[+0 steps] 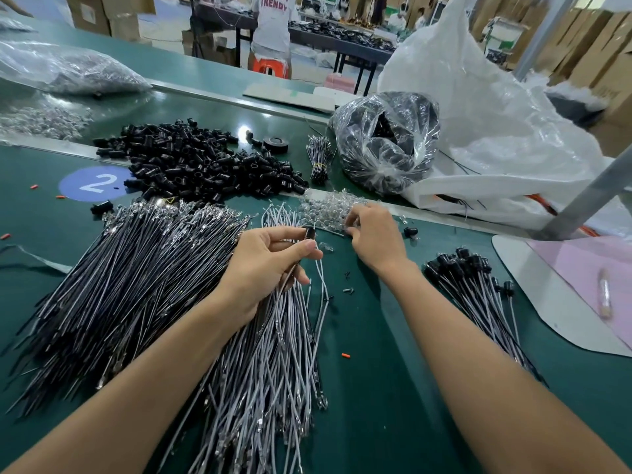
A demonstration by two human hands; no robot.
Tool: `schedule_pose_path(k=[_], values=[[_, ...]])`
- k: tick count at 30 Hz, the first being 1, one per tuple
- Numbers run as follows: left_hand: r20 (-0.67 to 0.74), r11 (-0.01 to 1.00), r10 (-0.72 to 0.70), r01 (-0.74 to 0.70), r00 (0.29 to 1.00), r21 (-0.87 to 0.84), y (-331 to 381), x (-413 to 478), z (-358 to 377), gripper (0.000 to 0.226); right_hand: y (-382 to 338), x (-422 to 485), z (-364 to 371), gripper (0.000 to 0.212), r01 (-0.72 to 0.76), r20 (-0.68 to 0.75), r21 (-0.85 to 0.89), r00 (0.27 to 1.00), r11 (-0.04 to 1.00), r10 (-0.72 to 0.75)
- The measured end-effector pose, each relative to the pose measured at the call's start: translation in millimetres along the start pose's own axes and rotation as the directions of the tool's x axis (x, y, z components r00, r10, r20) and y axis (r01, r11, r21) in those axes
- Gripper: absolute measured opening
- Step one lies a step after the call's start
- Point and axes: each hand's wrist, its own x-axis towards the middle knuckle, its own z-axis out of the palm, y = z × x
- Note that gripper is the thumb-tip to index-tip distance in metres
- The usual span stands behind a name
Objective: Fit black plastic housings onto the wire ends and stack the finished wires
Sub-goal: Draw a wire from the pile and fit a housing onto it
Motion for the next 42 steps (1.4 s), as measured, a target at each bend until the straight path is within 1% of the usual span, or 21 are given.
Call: schedule_pose_path(k=[4,7,9,11,13,15,18,21,22,24,26,27,28,29,30,32,33,34,35,39,42], values=[[0.017,0.999,0.023,-0.023,1.0,0.022,-2,1,0,0.021,5,-5,-2,0.005,-0.029,-0.05,0.008,0.998,1.0,0.029],[0.027,0.998,0.048,-0.05,0.998,0.049,-3,1,1,0.016,9,-13,-7,0.007,-0.036,-0.112,0.055,0.993,0.998,0.042],[0.03,0.997,0.059,-0.061,0.998,0.057,-4,2,1,0.016,9,-21,-13,0.008,-0.025,-0.123,0.099,0.992,0.995,0.037],[0.029,0.995,0.068,-0.069,0.997,0.071,-5,2,0,0.016,8,-34,-17,0.008,0.009,-0.108,0.104,0.994,0.994,0.003],[0.029,0.994,0.072,-0.074,0.997,0.082,-6,3,0,0.016,7,-47,-19,0.009,0.019,-0.061,0.063,0.998,0.998,-0.015],[0.029,0.993,0.074,-0.076,0.997,0.085,-6,3,0,0.014,7,-56,-21,0.01,-0.005,0.005,0.021,1.0,1.0,0.005],[0.031,0.993,0.074,-0.076,0.997,0.085,-6,2,-1,0.014,3,-61,-27,0.006,-0.028,0.034,0.055,0.999,0.998,0.027],[0.035,0.993,0.068,-0.071,0.997,0.092,-7,2,-1,0.014,-2,-62,-28,0.029,0.029,0.073,0.057,0.997,0.998,-0.033],[0.037,0.993,0.065,-0.068,0.997,0.093,-7,2,-1,0.014,-2,-62,-27,0.032,0.048,0.101,0.032,0.994,0.998,-0.051],[0.044,0.992,0.064,-0.068,0.997,0.103,-7,2,-1,0.015,-3,-63,-25,0.025,0.068,0.139,0.001,0.988,0.998,-0.067],[0.053,0.99,0.065,-0.071,0.996,0.123,-7,2,-1,0.022,-1,-63,-22,0.016,0.08,0.116,0.011,0.99,0.997,-0.081],[0.058,0.989,0.065,-0.072,0.996,0.129,-7,2,-2,0.028,-1,-64,-22,0.013,0.084,0.08,0.036,0.993,0.996,-0.087],[0.062,0.989,0.066,-0.074,0.996,0.131,-7,2,-2,0.032,-2,-65,-23,0.011,0.08,0.03,0.099,0.996,0.992,-0.083],[0.065,0.988,0.069,-0.078,0.995,0.136,-6,2,-2,0.035,-3,-66,-25,0.009,0.06,-0.022,0.216,0.998,0.975,-0.057],[0.07,0.986,0.074,-0.083,0.995,0.146,-7,2,-1,0.034,-6,-68,-27,0.008,0.035,-0.057,0.372,0.998,0.928,-0.015],[0.092,0.98,0.079,-0.094,0.993,0.177,-7,3,0,0.027,-12,-71,-33,0.012,0.012,-0.066,0.665,0.997,0.747,0.043],[0.108,0.976,0.082,-0.101,0.991,0.192,-8,2,0,0.025,-15,-72,-34,0.014,0.023,-0.066,0.748,0.997,0.663,0.039],[0.122,0.972,0.086,-0.11,0.989,0.207,-8,2,1,0.024,-18,-73,-36,0.015,0.04,-0.067,0.789,0.998,0.613,0.02],[0.132,0.967,0.091,-0.12,0.987,0.224,-8,2,2,0.023,-21,-73,-36,0.018,0.055,-0.066,0.801,0.998,0.596,-0.003],[0.142,0.948,0.137,-0.172,0.98,0.267,-8,2,2,0.017,-26,-75,-36,0.026,0.095,-0.072,0.742,0.995,0.664,-0.062],[0.129,0.942,0.181,-0.209,0.975,0.262,-9,2,2,0.016,-25,-75,-37,0.028,0.128,-0.096,0.713,0.992,0.689,-0.084]])
